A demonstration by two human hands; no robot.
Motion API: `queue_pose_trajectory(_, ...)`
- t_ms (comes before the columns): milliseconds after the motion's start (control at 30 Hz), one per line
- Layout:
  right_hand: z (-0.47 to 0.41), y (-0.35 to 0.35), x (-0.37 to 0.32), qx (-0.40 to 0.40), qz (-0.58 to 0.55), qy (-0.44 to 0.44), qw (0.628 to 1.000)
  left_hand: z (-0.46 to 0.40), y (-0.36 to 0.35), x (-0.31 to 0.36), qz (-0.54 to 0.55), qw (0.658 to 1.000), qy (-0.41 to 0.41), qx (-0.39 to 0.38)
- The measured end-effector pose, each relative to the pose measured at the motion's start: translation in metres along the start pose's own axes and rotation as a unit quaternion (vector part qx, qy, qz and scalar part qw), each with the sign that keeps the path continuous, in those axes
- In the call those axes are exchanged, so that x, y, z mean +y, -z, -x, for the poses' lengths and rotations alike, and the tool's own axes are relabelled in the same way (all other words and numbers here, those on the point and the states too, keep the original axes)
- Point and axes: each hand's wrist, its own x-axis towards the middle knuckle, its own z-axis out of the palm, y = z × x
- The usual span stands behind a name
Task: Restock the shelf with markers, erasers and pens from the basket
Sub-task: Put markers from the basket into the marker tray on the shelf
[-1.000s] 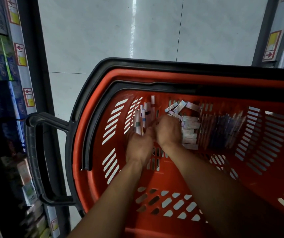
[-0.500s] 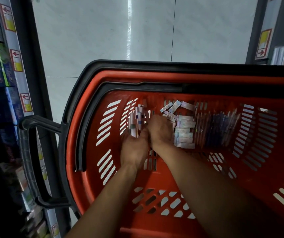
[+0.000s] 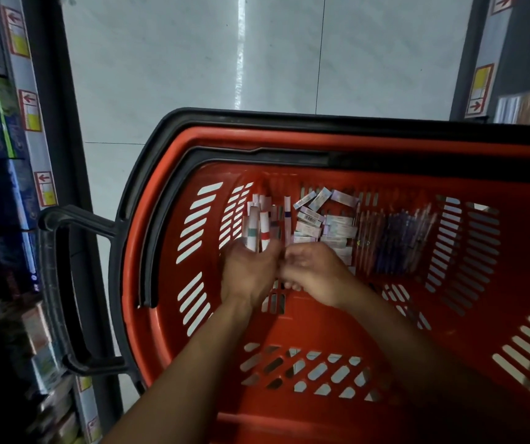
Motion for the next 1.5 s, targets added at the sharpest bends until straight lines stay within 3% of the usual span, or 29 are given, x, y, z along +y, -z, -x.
queue_pose_trajectory(67,-0.008,0.002,0.0,0.086,0.018,-0.021,0.996,0.0,0.0,-0.001,0.009,1.0,0.02,-0.006)
queue_pose_trajectory(133,-0.019,0.0,0.0,0.199,0.104,-0.045,0.973,-0.001,0.002,-0.002,0.022,0.999,0.04,-0.016)
queue_pose_trajectory(200,-0.029,-0.005,-0.001,0.261,0.173,-0.063,0.948,-0.001,0.004,-0.003,0.037,0.998,0.051,-0.029)
queue_pose_trajectory(533,-0.078,-0.034,-0.004,0.302,0.384,-0.176,0.854,0.001,-0.002,-0.007,0.102,0.995,0.014,0.015)
queue_pose_trajectory(700,-0.07,-0.037,-0.008,0.316,0.351,-0.148,0.869,0.004,0.002,-0.006,0.091,0.996,0.005,0.008)
queue_pose_trajectory(867,-0.03,-0.028,-0.025,0.305,0.253,-0.096,0.913,0.02,0.009,0.012,0.105,0.994,-0.024,0.006)
queue_pose_trajectory(1133,0.068,-0.036,-0.068,0.354,0.097,-0.045,0.929,0.086,0.029,0.069,0.201,0.979,-0.028,0.027)
queue_pose_trajectory(1500,0.222,-0.021,-0.13,0.335,0.108,0.004,0.936,0.255,0.078,0.124,0.215,0.968,-0.125,-0.039)
